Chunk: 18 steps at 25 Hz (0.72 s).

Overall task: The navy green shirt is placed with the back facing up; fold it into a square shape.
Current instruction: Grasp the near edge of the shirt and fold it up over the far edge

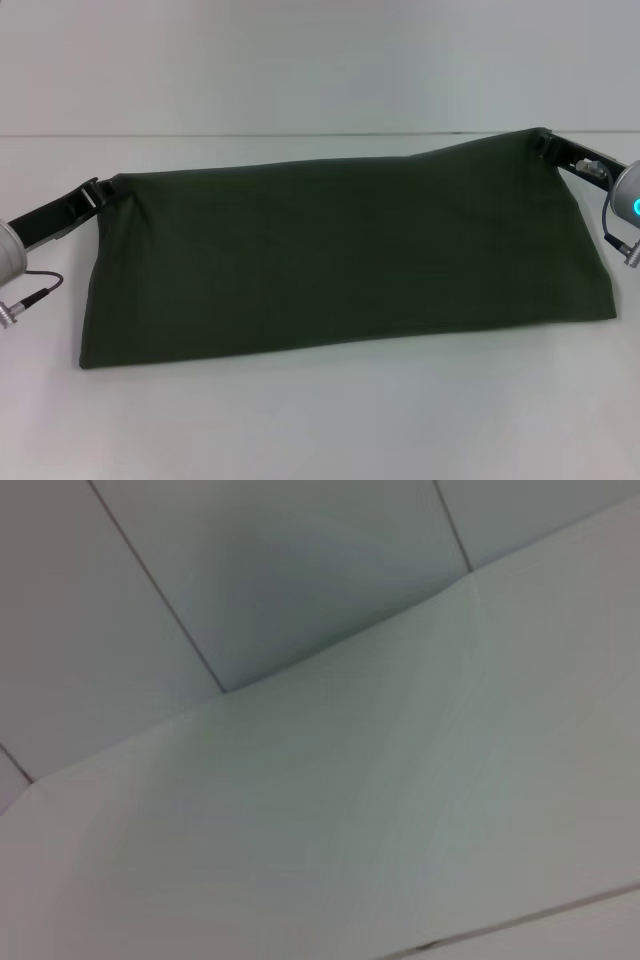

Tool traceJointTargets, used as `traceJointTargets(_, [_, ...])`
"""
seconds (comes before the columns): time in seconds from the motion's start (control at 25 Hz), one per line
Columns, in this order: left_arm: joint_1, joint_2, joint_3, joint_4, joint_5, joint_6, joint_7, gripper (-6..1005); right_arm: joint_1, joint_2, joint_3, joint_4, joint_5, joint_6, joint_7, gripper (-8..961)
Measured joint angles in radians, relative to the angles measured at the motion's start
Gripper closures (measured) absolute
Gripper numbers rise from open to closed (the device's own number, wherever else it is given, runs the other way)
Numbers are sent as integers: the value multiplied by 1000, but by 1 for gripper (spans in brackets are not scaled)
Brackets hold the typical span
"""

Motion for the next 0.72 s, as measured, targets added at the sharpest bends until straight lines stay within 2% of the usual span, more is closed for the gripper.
traceJointTargets(0.16, [-4, -18, 0, -5, -44, -42, 41, 884, 8, 1, 0, 28, 87, 24, -91, 867])
traceJointTargets(0.36, [-16, -29, 1, -6, -60, -82, 61, 870, 21, 3, 1, 45, 147, 40, -152, 863])
traceJointTargets(0.72, [-21, -53, 2, -7, -116, -127, 105, 846, 33, 4, 2, 52, 155, 50, -174, 856])
